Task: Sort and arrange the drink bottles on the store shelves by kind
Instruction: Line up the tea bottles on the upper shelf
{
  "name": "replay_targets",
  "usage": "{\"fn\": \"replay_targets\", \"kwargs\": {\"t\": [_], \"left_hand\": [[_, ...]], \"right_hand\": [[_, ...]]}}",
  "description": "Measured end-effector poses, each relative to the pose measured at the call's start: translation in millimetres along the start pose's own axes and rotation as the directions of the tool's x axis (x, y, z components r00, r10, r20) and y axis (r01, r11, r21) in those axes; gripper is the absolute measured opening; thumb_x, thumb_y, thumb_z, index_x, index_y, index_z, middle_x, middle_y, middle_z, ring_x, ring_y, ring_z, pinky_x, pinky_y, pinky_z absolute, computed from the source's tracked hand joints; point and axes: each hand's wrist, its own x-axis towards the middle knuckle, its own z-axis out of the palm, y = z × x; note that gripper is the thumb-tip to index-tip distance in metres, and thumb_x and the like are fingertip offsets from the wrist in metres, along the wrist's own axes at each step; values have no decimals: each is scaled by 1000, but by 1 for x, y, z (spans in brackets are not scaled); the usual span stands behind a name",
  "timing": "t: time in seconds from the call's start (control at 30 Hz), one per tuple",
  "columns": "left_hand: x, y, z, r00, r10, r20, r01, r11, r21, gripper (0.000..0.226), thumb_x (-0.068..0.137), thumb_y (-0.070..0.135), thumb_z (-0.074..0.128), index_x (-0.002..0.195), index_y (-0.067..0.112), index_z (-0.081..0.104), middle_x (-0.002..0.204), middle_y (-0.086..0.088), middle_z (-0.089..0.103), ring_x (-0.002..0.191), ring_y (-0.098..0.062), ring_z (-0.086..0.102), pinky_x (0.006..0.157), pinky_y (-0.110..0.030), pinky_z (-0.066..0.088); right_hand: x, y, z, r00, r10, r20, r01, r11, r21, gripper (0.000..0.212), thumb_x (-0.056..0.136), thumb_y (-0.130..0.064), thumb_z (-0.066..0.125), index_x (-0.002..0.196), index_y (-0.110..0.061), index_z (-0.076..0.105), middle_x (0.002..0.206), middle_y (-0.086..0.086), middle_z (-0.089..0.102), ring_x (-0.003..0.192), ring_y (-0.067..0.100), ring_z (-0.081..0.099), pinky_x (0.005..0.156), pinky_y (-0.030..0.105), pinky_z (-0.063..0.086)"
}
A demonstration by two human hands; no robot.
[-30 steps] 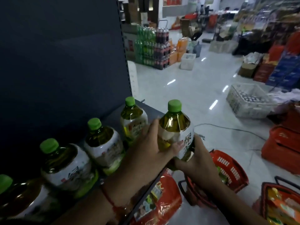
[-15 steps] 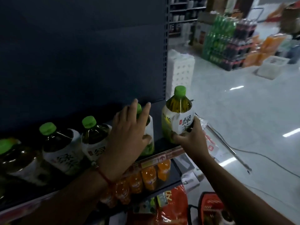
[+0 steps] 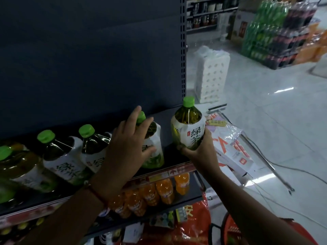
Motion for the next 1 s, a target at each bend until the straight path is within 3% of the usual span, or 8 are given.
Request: {"fn": "replay_targets", "kwargs": {"t": [0.13, 0.3, 0.37, 0.43, 0.5, 0.57, 0.8, 1.0], "left_hand": [[-2, 1, 0, 1000, 6, 4, -6, 1000, 30, 79, 70, 45, 83, 139, 21, 51, 161, -9, 22, 126, -28, 44, 99, -43, 42], [-9, 4, -2, 1000, 8, 27, -9, 999, 44, 77, 78, 47, 76, 145, 25, 43, 165, -11, 8, 142, -30, 31, 111, -41, 26], [-18, 7, -5, 1000, 22, 20, -23, 999, 23, 74, 84, 46, 70, 148, 27, 38, 165, -10, 6, 147, -31, 20, 114, -43, 19], [-31, 7, -9, 999, 35, -14, -36, 999, -8, 68, 88, 46, 64, 147, 27, 39, 162, -9, 19, 148, -29, 20, 115, -42, 19], [-50, 6, -13, 999, 27, -37, -28, 998, -48, 62, 89, 47, 56, 146, 25, 42, 153, -7, 39, 144, -27, 27, 114, -40, 22], [-73, 2, -12, 1000, 22, -10, -23, 997, -73, 61, 89, 47, 53, 144, 22, 46, 144, -5, 49, 139, -26, 34, 112, -39, 27], [-181, -45, -5, 957, -151, 249, 172, 983, -63, 59, 87, 55, 43, 135, 23, 57, 135, -5, 59, 124, -28, 54, 101, -44, 44], [-282, -123, -30, 904, -348, 248, 364, 931, -21, 50, 88, 49, 54, 130, 23, 59, 124, 0, 65, 115, -25, 60, 90, -44, 52]], "right_hand": [[-2, 5, 0, 1000, -2, 11, 2, 1000, 16, 77, 68, -34, 86, 125, -40, 35, 114, -20, 52, 103, 0, 56, 65, 17, 53], [-4, 7, -9, 995, 21, 102, -17, 999, -44, 79, 70, -47, 79, 135, -34, 37, 127, -10, 55, 115, 11, 58, 82, 34, 59], [-14, 1, -18, 992, 16, 126, 4, 988, -154, 79, 73, -49, 76, 139, -34, 35, 134, -5, 53, 121, 16, 56, 87, 41, 58], [-34, -9, -28, 985, -52, 163, 101, 945, -311, 77, 79, -40, 74, 144, -32, 34, 148, -2, 40, 132, 18, 45, 100, 37, 49], [-55, -21, -33, 959, -165, 229, 251, 869, -427, 71, 81, -36, 71, 144, -32, 37, 154, -2, 32, 136, 17, 39, 102, 32, 43], [-74, -34, -29, 928, -170, 331, 321, 818, -478, 68, 84, -37, 69, 145, -32, 39, 157, -3, 30, 139, 18, 36, 106, 38, 43], [-134, -61, 32, 745, -111, 658, 489, 761, -426, 65, 86, -53, 52, 147, -34, 37, 159, -7, 29, 148, 17, 23, 118, 43, 25], [-181, -90, 104, 669, -121, 733, 550, 744, -380, 61, 91, -45, 60, 146, -36, 36, 154, -16, 32, 137, -1, 21, 109, 19, 20]]}}
